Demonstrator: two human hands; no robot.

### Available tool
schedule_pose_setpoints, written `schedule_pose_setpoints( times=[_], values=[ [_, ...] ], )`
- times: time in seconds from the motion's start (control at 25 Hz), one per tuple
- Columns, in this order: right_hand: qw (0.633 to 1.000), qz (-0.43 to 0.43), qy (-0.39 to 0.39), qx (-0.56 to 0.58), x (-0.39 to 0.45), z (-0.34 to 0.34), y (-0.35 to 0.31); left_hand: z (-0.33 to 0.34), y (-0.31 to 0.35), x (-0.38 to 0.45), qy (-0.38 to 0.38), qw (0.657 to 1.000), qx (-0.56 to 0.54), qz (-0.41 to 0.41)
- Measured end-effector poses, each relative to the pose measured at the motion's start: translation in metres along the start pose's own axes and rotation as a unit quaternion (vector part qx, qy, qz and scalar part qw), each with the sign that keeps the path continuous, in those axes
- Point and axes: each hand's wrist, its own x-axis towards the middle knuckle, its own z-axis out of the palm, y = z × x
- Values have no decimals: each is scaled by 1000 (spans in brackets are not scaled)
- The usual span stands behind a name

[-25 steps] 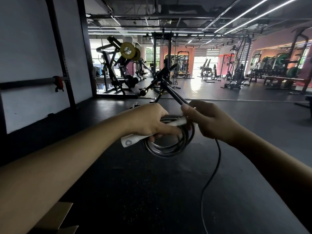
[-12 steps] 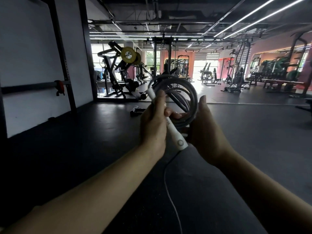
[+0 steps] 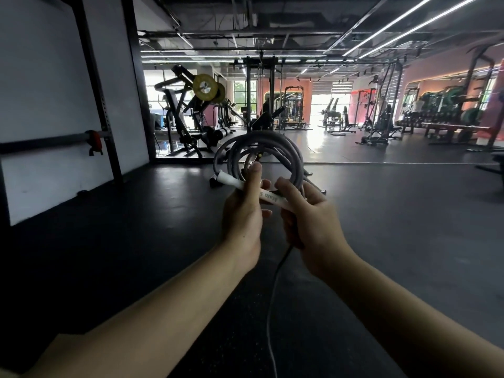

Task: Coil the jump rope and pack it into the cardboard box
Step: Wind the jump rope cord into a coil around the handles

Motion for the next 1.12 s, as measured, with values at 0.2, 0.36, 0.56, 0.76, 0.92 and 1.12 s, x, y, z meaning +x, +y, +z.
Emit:
schedule_pose_setpoints(
  times=[0.2,0.36,0.56,0.76,0.92,1.12],
  values=[
    [992,-11,-33,-123,11,-24,-21,-40,22,11,-120,993,8,21],
    [899,-99,-109,-413,29,-43,-42,-61,73,24,-174,934,246,191],
    [808,-159,-195,-533,31,-23,-56,-14,82,8,-318,696,599,237],
    [840,-96,-212,-490,24,-28,-57,-14,53,19,-306,722,596,174],
    [913,-47,-212,-344,16,-34,-52,-16,52,22,-314,752,557,156],
    [958,-39,-127,-256,22,-58,-58,-27,62,19,-307,851,405,130]
  ],
)
